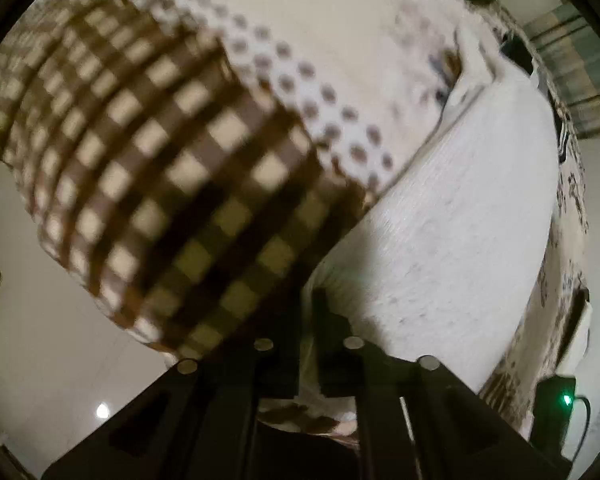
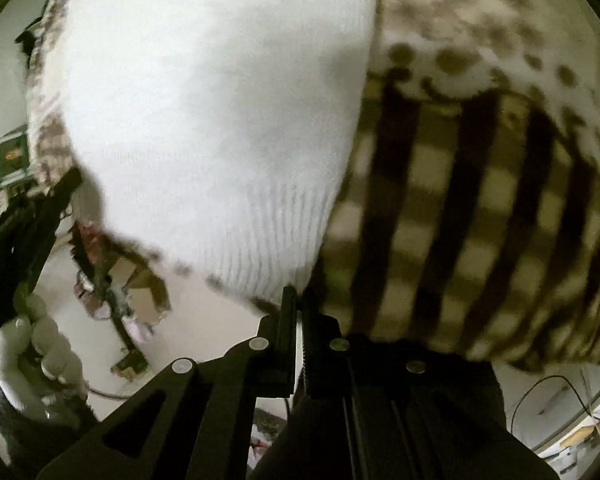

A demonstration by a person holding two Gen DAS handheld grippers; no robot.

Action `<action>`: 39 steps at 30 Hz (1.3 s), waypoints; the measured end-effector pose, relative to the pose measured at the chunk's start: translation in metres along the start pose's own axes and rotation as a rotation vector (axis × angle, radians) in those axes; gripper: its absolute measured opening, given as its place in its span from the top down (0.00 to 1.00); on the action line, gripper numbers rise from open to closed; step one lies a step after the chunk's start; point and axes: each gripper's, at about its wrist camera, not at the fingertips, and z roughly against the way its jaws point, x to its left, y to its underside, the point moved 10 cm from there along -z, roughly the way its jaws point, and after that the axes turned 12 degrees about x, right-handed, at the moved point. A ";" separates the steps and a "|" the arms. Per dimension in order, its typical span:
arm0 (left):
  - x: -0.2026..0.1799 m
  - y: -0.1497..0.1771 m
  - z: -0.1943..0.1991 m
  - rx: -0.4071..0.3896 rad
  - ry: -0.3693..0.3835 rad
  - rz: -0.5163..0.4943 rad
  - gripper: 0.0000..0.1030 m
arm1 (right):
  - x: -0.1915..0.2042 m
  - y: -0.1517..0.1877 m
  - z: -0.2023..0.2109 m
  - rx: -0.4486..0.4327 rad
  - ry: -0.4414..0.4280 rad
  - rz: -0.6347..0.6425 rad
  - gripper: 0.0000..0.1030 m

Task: Fold small clothes

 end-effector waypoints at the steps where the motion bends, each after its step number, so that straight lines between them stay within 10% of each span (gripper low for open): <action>1: -0.004 -0.001 0.002 0.013 -0.003 -0.002 0.93 | 0.004 -0.009 -0.002 0.016 -0.012 0.001 0.97; 5: -0.033 -0.006 0.032 0.010 -0.008 -0.052 0.83 | 0.001 -0.012 0.018 0.079 -0.159 -0.003 0.67; 8: -0.066 -0.023 0.069 -0.034 0.038 -0.091 0.51 | -0.002 -0.012 0.057 0.037 -0.235 -0.012 0.37; 20: -0.230 -0.235 0.041 -0.074 0.249 -0.286 0.42 | -0.046 -0.161 0.236 -0.339 -0.247 -0.137 0.34; 23: -0.261 -0.272 0.006 -0.010 0.255 -0.342 0.44 | -0.054 -0.215 0.268 -0.410 -0.255 -0.205 0.34; 25: -0.271 -0.284 0.005 -0.030 0.238 -0.394 0.91 | -0.065 -0.246 0.287 -0.440 -0.257 -0.245 0.34; 26: -0.274 -0.288 0.006 -0.041 0.225 -0.422 0.95 | -0.066 -0.256 0.291 -0.451 -0.262 -0.263 0.34; 31: -0.272 -0.299 0.043 -0.144 0.270 -0.468 0.95 | -0.069 -0.288 0.296 -0.475 -0.297 -0.319 0.34; 39: -0.231 -0.328 0.002 -0.070 0.272 -0.357 0.95 | -0.066 -0.309 0.302 -0.462 -0.295 -0.302 0.32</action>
